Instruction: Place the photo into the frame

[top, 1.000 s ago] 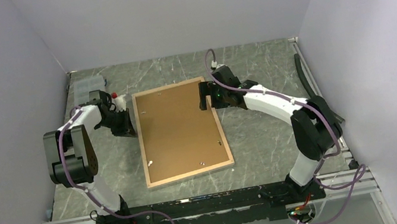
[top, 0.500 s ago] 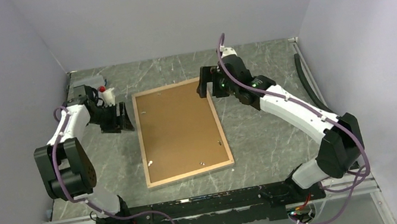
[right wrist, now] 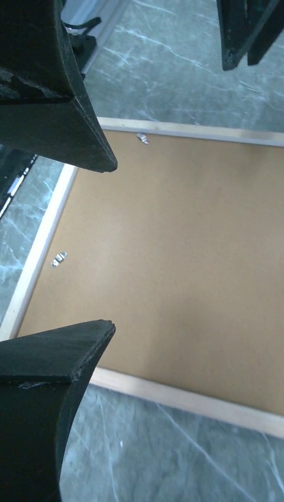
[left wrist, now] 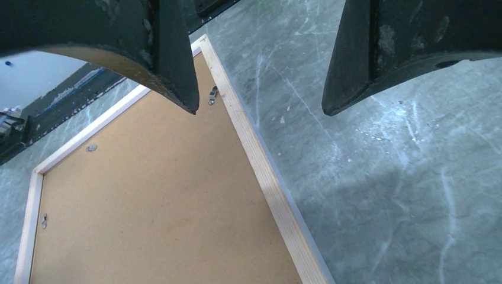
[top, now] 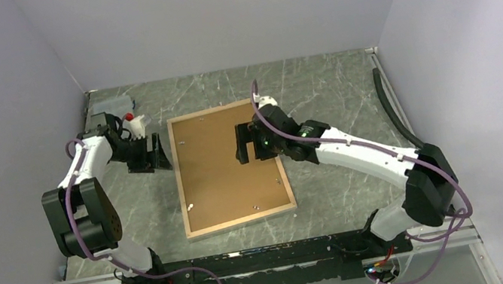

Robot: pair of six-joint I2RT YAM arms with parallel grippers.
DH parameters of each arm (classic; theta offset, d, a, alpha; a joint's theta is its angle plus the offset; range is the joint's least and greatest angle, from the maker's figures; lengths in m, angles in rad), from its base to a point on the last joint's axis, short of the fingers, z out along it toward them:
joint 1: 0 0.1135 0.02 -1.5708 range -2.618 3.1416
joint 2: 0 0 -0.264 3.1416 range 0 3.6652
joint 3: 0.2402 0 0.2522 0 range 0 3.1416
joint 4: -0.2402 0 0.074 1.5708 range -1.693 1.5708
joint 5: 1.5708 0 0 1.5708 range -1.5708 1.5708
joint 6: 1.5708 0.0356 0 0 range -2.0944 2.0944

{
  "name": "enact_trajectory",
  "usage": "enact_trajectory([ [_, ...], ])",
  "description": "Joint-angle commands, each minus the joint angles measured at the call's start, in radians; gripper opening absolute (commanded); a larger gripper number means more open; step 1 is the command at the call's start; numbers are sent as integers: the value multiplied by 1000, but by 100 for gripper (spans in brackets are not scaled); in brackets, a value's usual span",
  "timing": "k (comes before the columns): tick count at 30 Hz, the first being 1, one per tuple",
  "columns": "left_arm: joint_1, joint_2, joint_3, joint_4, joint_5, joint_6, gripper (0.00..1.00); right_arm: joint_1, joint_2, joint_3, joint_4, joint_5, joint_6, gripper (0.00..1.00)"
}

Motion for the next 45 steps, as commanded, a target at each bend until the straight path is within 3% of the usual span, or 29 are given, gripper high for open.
enact_trajectory([
  [1, 2, 7, -28, 8, 66, 25, 78, 49, 24, -11, 82, -28, 62, 100],
  [7, 1, 55, -48, 18, 121, 36, 58, 104, 114, -16, 220, -124, 101, 83],
  [13, 2, 85, -56, 17, 135, 54, 38, 171, 212, -23, 365, -212, 153, 79],
  [17, 3, 99, -52, 16, 116, 59, 31, 211, 294, 12, 428, -236, 173, 74],
  [33, -7, 223, -10, 61, 73, 109, 31, 293, 521, 82, 593, -270, 317, 71],
  [45, -33, 242, -16, 82, 53, 106, 30, 308, 630, 147, 626, -289, 352, 69],
])
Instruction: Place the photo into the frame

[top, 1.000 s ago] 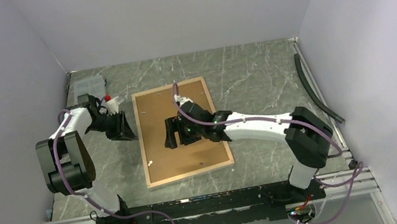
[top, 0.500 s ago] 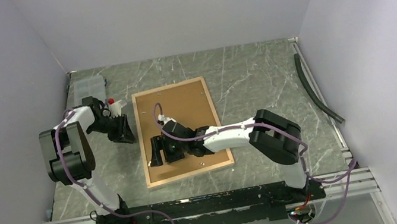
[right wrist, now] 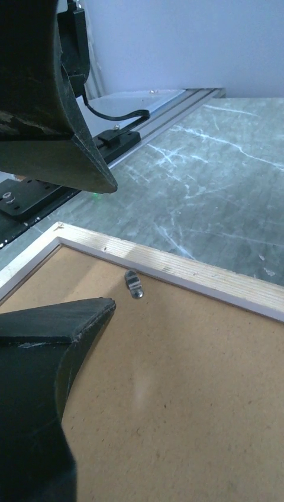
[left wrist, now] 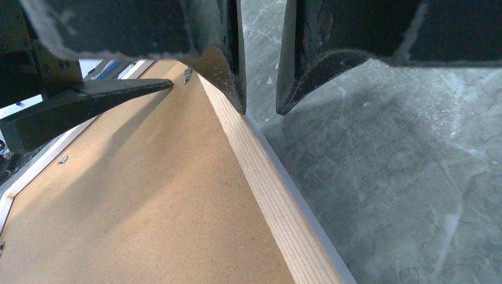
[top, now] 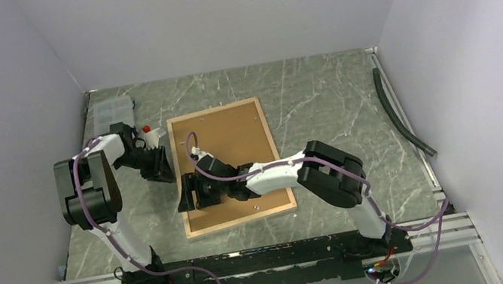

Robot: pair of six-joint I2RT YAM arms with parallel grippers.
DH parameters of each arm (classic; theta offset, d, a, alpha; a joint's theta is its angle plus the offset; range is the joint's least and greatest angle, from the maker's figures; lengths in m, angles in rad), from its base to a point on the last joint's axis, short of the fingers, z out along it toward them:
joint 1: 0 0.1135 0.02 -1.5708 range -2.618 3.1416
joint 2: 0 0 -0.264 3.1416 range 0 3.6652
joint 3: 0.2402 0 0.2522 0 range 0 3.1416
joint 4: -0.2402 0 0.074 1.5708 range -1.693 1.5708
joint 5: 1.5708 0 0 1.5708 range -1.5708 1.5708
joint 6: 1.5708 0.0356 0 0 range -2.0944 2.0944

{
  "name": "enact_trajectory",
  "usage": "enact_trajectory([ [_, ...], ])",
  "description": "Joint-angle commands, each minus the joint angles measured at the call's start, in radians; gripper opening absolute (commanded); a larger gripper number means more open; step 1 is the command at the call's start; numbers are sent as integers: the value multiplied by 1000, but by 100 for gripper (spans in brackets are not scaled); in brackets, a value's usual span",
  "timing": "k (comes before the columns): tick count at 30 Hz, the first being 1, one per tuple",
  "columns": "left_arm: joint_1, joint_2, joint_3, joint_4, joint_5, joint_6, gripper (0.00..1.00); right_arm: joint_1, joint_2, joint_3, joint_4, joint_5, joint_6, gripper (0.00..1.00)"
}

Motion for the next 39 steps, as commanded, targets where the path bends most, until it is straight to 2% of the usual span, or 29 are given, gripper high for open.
enact_trajectory([
  [1, -8, 9, 26, 16, -10, 21, 30, 10, 29, 33, 41, -2, 23, 68],
  [7, -9, 15, 31, 16, -10, 15, 28, 13, 42, 18, 74, 4, 46, 67],
  [13, -14, 12, 30, 13, -7, 16, 20, 19, 59, 25, 84, 7, 55, 65],
  [21, -20, 14, 23, 19, -10, 17, 15, 25, 51, 8, 87, 49, 68, 62],
  [39, -29, 28, 5, 27, -8, 34, 9, 26, 72, 26, 111, 91, 57, 59],
])
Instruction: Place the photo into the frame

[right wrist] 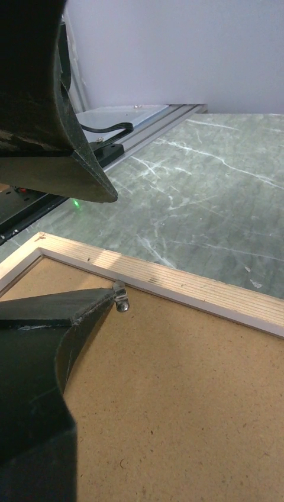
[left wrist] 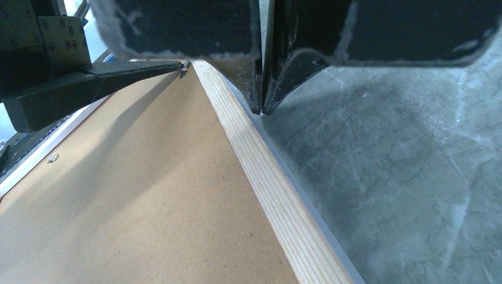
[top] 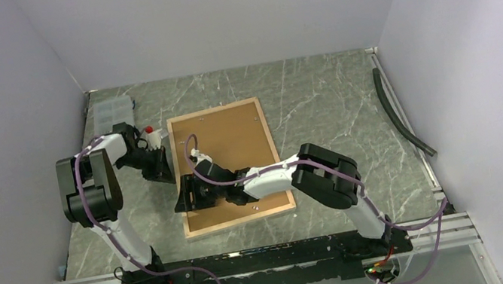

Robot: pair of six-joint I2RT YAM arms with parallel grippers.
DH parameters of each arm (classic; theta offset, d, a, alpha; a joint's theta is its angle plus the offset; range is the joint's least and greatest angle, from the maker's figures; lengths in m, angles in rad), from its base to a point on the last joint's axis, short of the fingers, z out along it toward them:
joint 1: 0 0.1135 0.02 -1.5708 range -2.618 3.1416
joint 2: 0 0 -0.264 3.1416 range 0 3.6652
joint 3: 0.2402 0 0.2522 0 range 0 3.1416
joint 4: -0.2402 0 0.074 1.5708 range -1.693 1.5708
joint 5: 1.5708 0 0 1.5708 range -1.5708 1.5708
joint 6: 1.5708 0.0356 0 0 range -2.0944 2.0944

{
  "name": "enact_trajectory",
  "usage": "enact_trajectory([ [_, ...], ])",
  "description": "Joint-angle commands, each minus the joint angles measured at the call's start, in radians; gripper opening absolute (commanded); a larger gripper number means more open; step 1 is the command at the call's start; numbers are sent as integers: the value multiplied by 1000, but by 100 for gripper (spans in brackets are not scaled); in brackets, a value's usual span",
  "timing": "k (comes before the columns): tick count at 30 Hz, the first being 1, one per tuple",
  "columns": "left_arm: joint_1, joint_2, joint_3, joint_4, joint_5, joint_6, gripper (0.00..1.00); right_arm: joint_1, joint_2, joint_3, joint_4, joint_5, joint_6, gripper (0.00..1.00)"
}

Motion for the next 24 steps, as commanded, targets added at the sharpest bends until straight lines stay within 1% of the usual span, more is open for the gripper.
enact_trajectory([
  [1, -12, 14, 3, 17, 10, 26, 9, 4, 24, 19, 21, 48, -13, 59],
  [12, -21, 50, 25, -1, 26, 30, 5, 40, 13, 19, 25, 118, -17, 58],
  [19, -32, 60, 26, 4, 25, 24, 4, 66, -22, -22, 12, 193, 10, 56],
  [24, -36, 60, 27, 5, 18, 25, 4, 65, -22, -31, 9, 214, 14, 57],
])
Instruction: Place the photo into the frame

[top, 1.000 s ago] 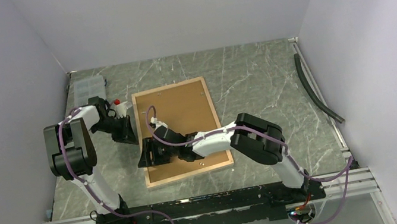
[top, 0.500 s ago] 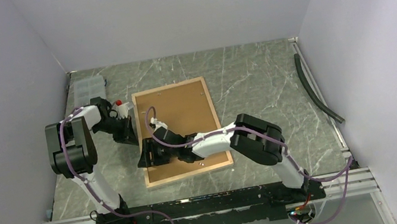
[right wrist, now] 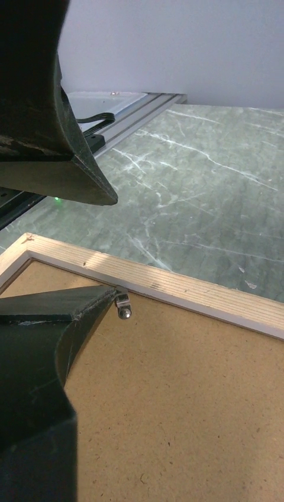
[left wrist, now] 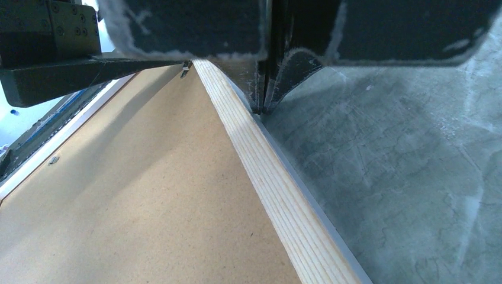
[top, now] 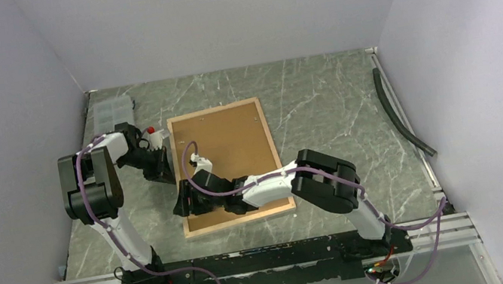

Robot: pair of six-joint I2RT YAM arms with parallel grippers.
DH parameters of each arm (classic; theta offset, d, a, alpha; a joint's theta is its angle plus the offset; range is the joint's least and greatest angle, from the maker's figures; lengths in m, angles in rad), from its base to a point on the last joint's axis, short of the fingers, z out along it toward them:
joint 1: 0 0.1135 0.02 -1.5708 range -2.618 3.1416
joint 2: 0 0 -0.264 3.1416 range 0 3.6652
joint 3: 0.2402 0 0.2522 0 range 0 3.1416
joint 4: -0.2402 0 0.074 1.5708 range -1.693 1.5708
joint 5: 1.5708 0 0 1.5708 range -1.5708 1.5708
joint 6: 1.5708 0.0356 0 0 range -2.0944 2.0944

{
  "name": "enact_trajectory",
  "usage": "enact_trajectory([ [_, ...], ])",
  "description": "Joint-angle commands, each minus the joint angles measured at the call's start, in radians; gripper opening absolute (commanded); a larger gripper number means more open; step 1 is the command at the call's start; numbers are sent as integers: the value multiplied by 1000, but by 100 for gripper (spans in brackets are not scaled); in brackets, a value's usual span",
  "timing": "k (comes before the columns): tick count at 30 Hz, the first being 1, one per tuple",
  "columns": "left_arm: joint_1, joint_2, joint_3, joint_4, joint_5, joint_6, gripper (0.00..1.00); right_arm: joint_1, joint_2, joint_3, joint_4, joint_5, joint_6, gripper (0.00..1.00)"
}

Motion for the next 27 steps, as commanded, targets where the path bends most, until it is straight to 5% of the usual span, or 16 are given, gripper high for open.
enact_trajectory([
  [1, -23, 25, 10, 23, 17, 22, 4, 4, -16, -16, -16, 53, 2, 57],
  [18, -39, 29, 21, 16, 19, 20, 3, -13, 8, 9, 45, 22, -39, 56],
  [27, -24, -40, 62, -56, 6, 38, 3, -24, -135, -76, 113, -1, -139, 57],
])
